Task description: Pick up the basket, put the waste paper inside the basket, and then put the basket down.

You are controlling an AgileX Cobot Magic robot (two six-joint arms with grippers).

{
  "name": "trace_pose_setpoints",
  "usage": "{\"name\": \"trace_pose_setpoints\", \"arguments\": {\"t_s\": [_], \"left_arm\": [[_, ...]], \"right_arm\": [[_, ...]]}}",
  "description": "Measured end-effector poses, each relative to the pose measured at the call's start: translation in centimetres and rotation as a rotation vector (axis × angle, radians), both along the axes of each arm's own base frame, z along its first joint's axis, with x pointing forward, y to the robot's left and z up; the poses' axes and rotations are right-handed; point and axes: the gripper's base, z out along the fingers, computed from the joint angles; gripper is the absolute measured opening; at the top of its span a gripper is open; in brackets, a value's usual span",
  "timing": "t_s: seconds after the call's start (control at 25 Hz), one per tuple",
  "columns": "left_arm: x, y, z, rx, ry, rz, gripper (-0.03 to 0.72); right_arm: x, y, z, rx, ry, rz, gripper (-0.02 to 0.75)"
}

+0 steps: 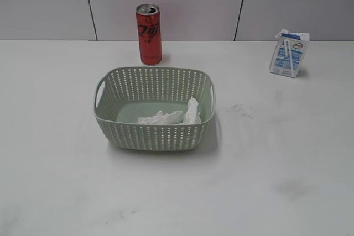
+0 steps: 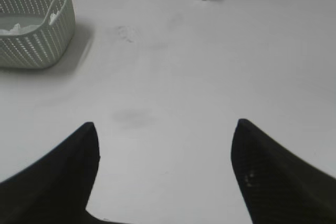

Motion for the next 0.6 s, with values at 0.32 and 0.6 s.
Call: {"name": "trace_pose_setpoints", "arguments": {"t_s": [0.32,0.6], "left_arm": [[0.0,0.04,-0.14,0.0,0.003,-0.033,0.59],[0.0,0.02,-0.14,-0.004,0.003,-0.04,0.59]], "right_arm": [[0.0,0.0,-0.04,-0.001,0.003,0.0,0.591],[0.0,0.02,-0.04,0.001,0.003,0.001,0.591]]}}
